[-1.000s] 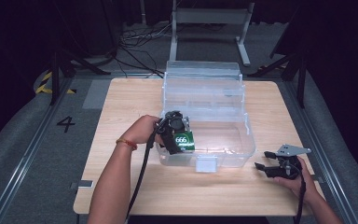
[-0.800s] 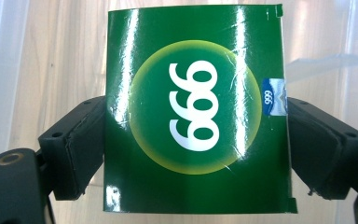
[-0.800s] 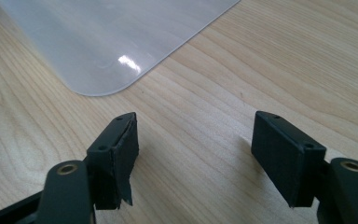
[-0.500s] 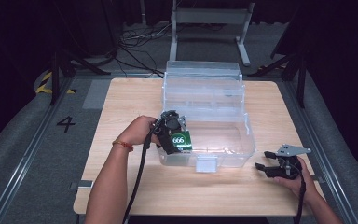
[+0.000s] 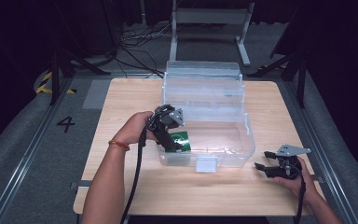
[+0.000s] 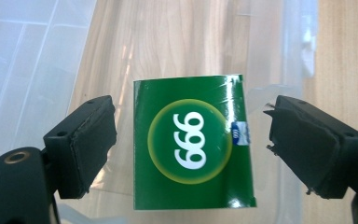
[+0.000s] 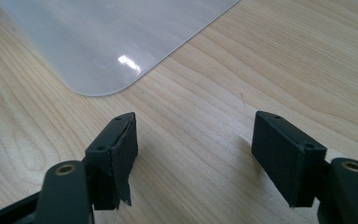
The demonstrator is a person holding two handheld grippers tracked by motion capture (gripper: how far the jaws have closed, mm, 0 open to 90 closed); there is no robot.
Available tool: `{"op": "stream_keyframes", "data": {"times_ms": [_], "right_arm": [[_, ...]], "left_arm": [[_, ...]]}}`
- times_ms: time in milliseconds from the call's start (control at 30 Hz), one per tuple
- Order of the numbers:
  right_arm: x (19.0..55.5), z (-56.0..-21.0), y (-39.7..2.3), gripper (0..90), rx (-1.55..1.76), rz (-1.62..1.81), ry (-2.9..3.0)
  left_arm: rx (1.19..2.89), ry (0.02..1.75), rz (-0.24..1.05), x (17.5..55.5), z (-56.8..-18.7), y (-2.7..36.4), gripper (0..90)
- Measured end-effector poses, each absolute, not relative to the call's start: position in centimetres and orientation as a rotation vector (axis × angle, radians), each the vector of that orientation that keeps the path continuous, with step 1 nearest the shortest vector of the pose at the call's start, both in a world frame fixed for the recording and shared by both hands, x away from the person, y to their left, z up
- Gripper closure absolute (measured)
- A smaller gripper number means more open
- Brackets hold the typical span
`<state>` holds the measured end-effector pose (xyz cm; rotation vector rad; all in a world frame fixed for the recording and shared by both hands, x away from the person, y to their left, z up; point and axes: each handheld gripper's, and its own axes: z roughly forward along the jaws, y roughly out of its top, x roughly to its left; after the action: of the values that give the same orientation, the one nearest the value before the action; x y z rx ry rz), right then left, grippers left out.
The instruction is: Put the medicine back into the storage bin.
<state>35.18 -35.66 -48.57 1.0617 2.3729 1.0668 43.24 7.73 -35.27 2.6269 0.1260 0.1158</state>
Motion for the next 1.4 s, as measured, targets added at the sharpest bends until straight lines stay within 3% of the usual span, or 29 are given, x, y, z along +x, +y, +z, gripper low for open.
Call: {"op": "stream_keyframes", "data": {"times_ms": [667, 900, 1100, 1400], "right_arm": [[35.2, -48.6, -35.8, 31.2, 1.053, 1.071, 2.38], [35.5, -48.5, -35.8, 31.6, 1.058, 1.074, 2.392], [36.2, -47.4, -36.4, 31.8, 1.077, 1.1, 2.361], [38.0, -41.7, -36.7, 34.5, 0.97, 1.182, 2.279]], "left_arm": [[2.542, 0.331, 0.208, 38.7, -35.7, 9.4, 16.9], [2.521, 0.206, 0.182, 36.7, -36.6, 10.0, 18.7], [2.498, 0.223, 0.156, 36.2, -37.8, 9.7, 21.0], [2.559, 0.255, 0.218, 36.1, -39.0, 9.1, 42.0]]}}
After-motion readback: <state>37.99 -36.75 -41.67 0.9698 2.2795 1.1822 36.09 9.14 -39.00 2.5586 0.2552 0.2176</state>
